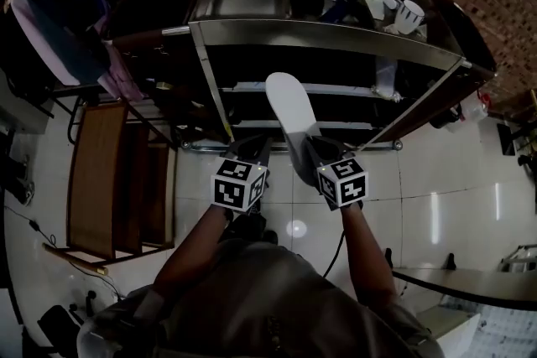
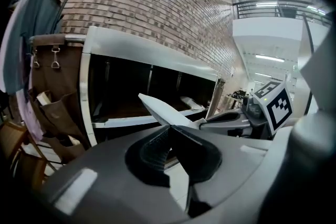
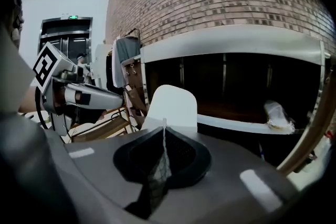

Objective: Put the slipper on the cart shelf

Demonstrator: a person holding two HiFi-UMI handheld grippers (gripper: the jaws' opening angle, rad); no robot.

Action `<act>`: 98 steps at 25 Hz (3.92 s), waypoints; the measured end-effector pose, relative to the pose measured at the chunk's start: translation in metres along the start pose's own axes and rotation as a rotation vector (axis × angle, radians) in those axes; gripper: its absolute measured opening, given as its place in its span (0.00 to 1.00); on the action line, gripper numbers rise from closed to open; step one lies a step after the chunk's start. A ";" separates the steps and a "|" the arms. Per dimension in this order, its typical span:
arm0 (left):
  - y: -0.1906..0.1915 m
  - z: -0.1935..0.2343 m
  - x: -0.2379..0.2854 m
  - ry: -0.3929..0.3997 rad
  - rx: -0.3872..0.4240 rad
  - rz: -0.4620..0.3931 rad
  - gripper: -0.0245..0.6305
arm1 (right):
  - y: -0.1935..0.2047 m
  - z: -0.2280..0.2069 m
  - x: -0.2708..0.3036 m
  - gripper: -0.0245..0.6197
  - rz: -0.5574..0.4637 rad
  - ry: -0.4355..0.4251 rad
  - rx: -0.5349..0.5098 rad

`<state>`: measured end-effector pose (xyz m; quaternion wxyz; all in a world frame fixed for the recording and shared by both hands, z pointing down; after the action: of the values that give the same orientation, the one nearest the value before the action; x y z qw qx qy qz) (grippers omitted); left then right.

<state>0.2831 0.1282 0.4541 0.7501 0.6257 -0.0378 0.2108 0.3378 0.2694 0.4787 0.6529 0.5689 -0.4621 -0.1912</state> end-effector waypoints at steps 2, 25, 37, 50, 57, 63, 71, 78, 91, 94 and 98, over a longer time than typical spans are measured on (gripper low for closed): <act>-0.004 -0.003 0.024 0.036 0.003 0.006 0.05 | 0.000 -0.022 0.002 0.05 0.007 0.035 0.007; -0.026 0.017 0.191 0.199 -0.022 0.095 0.05 | -0.018 -0.185 0.082 0.05 0.066 0.272 0.117; -0.034 0.010 0.225 0.014 -0.039 0.098 0.05 | -0.017 -0.252 0.141 0.05 -0.009 0.175 0.146; -0.049 0.005 0.221 -0.037 -0.036 0.056 0.05 | -0.040 -0.246 0.137 0.16 -0.100 0.082 0.125; -0.057 -0.007 0.217 0.016 -0.011 0.028 0.05 | -0.049 -0.225 0.087 0.11 -0.129 0.096 0.085; -0.069 -0.019 0.214 0.072 0.017 0.004 0.05 | -0.059 -0.200 0.056 0.04 -0.160 0.057 0.076; -0.088 -0.032 0.207 0.125 0.028 -0.029 0.05 | -0.086 -0.189 0.028 0.04 -0.224 0.043 0.082; -0.092 -0.033 0.205 0.126 0.036 -0.041 0.05 | -0.094 -0.182 0.024 0.04 -0.241 0.024 0.079; -0.090 -0.027 0.203 0.108 0.021 -0.038 0.05 | -0.096 -0.178 0.029 0.04 -0.242 0.001 0.085; -0.089 -0.028 0.202 0.106 0.021 -0.032 0.05 | -0.097 -0.179 0.029 0.04 -0.247 0.001 0.088; -0.088 -0.029 0.203 0.106 0.020 -0.028 0.05 | -0.097 -0.180 0.028 0.04 -0.246 0.002 0.093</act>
<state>0.4935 0.1990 0.4322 0.7474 0.6217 0.0128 0.2337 0.5266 0.3229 0.4140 0.5979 0.6511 -0.3965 -0.2478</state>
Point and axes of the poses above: the fingertips, and each gripper's own axes: x forward along the fingers, z to its left, y out of its underside, the point moved 5 cm from there along -x, backward along the fingers, and after that the axes turned 6 degrees about -z, right-handed, at the moved point
